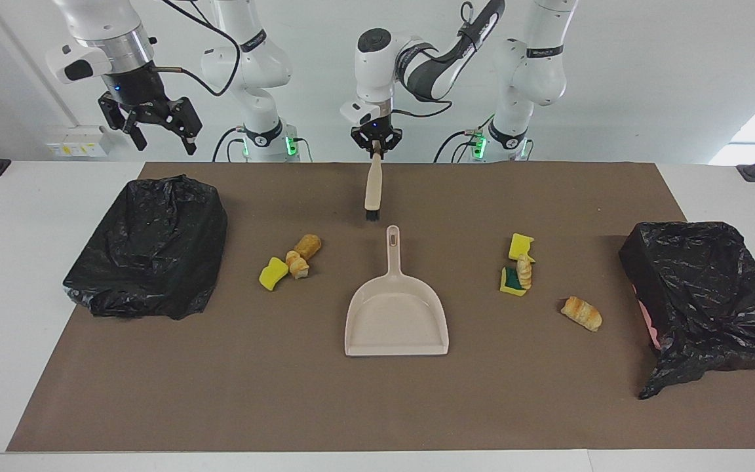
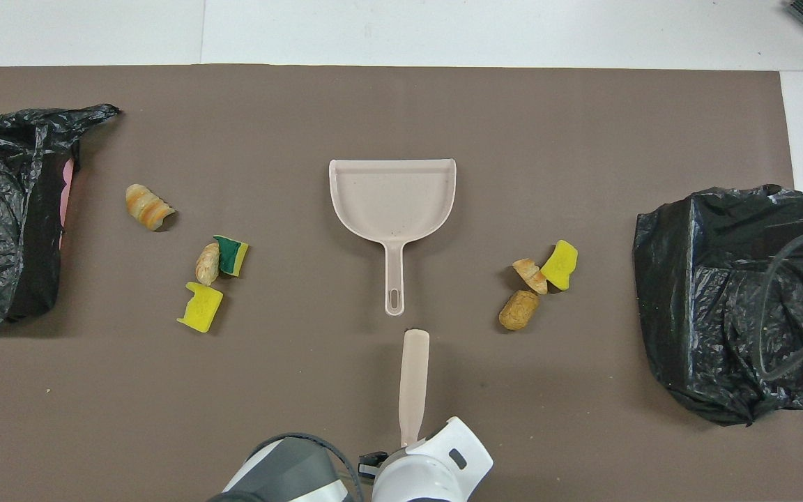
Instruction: Sweep and dump trash in bin
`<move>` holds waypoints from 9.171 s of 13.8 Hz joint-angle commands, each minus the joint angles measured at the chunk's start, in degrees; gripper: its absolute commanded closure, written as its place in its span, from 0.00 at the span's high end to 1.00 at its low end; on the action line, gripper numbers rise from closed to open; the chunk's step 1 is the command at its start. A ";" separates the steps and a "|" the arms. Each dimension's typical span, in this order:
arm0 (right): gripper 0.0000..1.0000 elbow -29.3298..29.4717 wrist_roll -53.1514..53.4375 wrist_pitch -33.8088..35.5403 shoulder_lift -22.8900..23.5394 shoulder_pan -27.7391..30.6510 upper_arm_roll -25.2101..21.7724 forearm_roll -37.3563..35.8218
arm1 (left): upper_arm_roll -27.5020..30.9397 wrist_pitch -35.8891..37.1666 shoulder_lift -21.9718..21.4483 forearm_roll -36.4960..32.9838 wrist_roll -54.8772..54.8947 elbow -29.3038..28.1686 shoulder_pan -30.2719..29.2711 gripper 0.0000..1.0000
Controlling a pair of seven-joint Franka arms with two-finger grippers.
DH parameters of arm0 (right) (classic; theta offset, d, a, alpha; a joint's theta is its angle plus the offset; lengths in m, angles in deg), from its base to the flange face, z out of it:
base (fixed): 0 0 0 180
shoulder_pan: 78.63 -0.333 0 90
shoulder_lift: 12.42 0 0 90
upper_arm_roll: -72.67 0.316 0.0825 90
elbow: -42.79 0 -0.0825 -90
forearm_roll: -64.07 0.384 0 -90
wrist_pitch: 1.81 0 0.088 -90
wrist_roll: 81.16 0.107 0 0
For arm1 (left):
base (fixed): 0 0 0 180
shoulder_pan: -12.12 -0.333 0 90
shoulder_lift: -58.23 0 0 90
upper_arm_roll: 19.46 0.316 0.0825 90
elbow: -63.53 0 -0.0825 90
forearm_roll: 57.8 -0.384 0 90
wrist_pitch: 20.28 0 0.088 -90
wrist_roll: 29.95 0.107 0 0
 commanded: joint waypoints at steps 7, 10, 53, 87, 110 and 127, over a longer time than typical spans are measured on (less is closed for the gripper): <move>1.00 -2.55 -1.71 -0.65 -0.34 -0.47 1.06 0.99 | -0.12 6.17 -3.11 -1.03 12.47 2.53 -17.73 0.00; 1.00 -4.84 -0.57 -6.61 2.37 -4.41 1.41 1.43 | -0.12 6.35 -1.10 -4.00 22.23 4.02 -28.36 0.00; 0.00 -19.95 -46.39 -25.88 12.32 -26.75 1.50 2.75 | -0.03 3.03 15.15 -9.03 71.98 18.70 -63.71 0.00; 0.00 -23.65 -44.07 -31.68 17.33 -33.78 1.50 -2.97 | -0.65 2.49 -11.03 -3.23 30.46 -20.85 -45.38 0.00; 0.00 -23.74 -44.07 -31.68 17.33 -33.78 1.41 -2.97 | 0.14 7.77 6.20 3.37 37.78 8.76 -38.30 0.00; 0.00 -23.74 -43.98 -31.77 17.33 -33.78 1.50 -2.97 | -0.91 5.65 8.05 5.73 50.47 3.32 -29.90 0.00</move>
